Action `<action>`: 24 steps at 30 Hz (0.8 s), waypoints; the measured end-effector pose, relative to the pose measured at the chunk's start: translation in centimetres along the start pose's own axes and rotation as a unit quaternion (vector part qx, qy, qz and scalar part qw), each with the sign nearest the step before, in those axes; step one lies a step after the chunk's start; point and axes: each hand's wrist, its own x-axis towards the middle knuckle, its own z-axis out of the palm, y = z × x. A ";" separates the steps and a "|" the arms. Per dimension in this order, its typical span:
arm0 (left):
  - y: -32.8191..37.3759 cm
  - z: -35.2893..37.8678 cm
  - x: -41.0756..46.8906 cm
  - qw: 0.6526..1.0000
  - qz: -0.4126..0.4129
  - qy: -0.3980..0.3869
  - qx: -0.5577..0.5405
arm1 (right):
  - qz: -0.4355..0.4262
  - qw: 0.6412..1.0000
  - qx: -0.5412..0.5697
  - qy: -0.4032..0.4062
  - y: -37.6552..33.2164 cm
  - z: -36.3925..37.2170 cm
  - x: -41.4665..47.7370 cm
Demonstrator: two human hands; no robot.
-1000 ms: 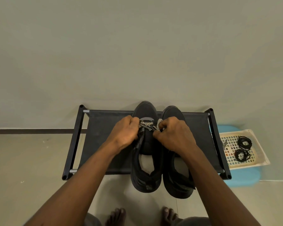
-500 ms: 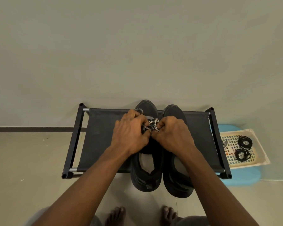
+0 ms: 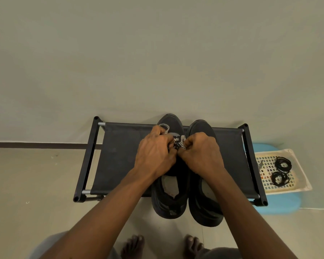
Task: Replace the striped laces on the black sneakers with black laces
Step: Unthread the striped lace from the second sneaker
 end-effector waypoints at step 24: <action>0.1 -2.3 -1.6 0.977 -0.138 -0.138 -0.087 | -0.178 0.984 0.007 -0.007 -0.7 0.6 -0.2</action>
